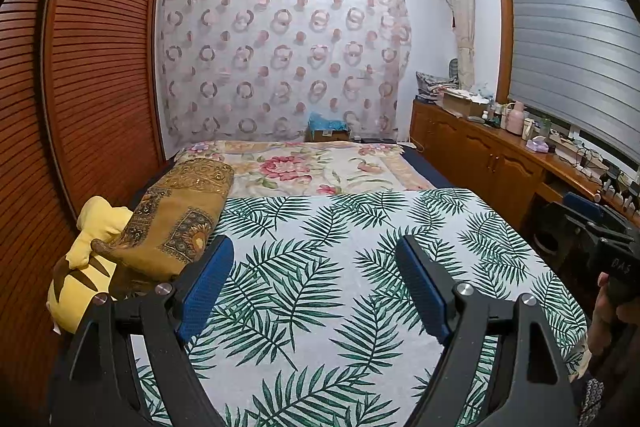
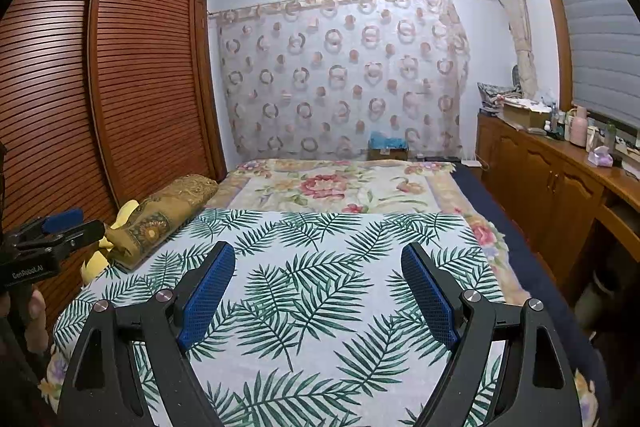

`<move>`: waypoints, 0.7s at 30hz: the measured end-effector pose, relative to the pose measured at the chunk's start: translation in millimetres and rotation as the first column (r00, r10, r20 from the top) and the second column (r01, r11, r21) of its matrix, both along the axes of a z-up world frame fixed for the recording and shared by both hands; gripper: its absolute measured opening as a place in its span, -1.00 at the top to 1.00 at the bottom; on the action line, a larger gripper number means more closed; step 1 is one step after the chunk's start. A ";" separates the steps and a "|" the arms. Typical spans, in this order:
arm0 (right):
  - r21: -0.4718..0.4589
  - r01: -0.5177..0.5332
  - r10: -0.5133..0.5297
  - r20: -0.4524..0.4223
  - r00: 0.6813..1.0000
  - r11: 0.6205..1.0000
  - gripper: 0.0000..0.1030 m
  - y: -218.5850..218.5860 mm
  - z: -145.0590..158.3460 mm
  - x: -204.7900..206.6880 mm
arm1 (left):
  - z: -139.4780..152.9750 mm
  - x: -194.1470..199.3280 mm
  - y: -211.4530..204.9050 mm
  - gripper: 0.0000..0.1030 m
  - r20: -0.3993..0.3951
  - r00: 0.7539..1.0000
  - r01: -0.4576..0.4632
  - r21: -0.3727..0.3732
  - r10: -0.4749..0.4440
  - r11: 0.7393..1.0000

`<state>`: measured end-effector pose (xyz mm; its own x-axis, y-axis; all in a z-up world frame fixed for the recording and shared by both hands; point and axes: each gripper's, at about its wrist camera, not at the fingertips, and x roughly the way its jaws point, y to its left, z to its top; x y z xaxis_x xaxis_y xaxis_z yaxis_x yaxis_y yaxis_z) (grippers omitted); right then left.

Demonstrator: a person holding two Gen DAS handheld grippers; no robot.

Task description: Fold small clothes

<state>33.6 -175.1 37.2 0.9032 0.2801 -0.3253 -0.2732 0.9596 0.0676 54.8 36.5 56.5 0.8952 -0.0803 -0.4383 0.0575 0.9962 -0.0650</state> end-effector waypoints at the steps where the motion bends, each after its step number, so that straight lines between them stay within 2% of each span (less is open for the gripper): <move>1: 0.001 0.000 0.000 0.000 1.000 1.000 -0.68 0.1 -0.1 0.0 | 0.0 0.0 0.1 -0.62 0.000 1.000 0.001 -0.001 -0.001 1.000; 21: 0.005 -0.001 0.001 -0.007 1.000 1.000 -0.68 -10.6 0.7 1.9 | -2.3 -1.2 5.2 -0.62 0.004 1.000 -0.010 0.023 0.010 1.000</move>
<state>35.5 -185.7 37.9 0.9006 0.2825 -0.3302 -0.2734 0.9590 0.0747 53.6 41.7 54.2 0.8975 -0.0613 -0.4367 0.0480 0.9980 -0.0415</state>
